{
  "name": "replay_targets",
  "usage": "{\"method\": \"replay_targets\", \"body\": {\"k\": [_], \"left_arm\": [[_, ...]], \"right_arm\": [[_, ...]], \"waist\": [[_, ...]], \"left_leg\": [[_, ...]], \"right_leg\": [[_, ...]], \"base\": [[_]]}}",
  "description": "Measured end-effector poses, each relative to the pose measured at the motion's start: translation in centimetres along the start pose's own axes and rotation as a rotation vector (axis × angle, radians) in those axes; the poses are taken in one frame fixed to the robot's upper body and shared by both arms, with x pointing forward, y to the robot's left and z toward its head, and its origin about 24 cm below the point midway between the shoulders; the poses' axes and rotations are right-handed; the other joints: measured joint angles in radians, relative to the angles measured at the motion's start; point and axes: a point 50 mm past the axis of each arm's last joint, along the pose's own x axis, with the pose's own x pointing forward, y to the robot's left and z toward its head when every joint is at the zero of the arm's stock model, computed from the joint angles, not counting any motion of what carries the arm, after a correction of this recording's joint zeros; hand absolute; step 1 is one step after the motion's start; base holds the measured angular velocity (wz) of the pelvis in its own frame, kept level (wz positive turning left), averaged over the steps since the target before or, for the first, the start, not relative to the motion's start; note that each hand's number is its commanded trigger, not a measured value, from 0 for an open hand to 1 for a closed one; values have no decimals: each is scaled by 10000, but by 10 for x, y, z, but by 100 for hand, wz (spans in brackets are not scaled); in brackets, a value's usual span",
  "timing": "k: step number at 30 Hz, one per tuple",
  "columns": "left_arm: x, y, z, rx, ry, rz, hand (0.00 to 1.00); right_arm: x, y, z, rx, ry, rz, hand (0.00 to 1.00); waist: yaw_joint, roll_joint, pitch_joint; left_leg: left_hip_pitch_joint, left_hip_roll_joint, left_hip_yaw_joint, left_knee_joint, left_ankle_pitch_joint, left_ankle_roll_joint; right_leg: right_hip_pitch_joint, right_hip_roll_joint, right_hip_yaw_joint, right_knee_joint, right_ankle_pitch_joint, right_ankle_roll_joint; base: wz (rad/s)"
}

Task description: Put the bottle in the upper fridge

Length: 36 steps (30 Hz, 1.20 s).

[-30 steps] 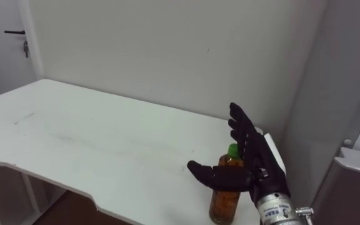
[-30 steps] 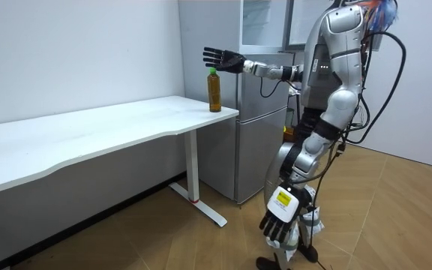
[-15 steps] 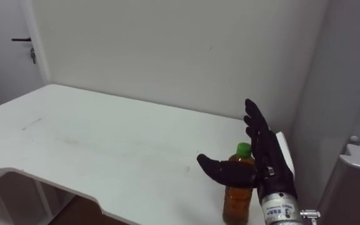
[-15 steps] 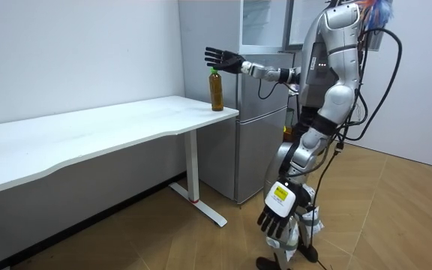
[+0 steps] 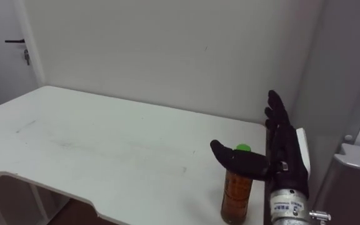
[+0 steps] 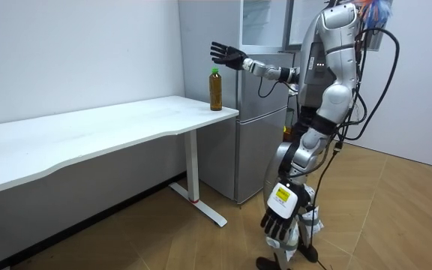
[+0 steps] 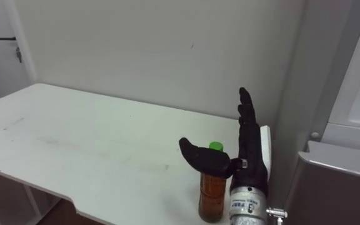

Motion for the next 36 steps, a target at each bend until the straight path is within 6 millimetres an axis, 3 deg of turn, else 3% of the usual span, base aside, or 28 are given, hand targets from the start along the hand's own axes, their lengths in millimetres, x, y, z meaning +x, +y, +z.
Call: {"method": "replay_targets", "body": {"k": [14,19,36], "left_arm": [[0,0,0,-6,-11,53,0],[0,2,4,-73,-189,85,0],[-1,4,7,-101,-241,188,0]], "right_arm": [[0,0,2,70,-92,-109,0],[-4,4,0,17,11,308,0],[-16,-4,-53,-1392,2219,1143,0]], "waist": [[-23,-43,-32],[-60,8,2],[-8,-35,-30]], "left_leg": [[14,-5,2,-45,16,0],[-7,-2,-3,-35,16,0],[-206,-4,27,20,31,15]], "right_leg": [[2,-3,-34,1,1,0],[-1,-8,-67,-1,1,0],[-195,-20,-140,24,5,-1]], "base": [[0],[0],[1]]}}
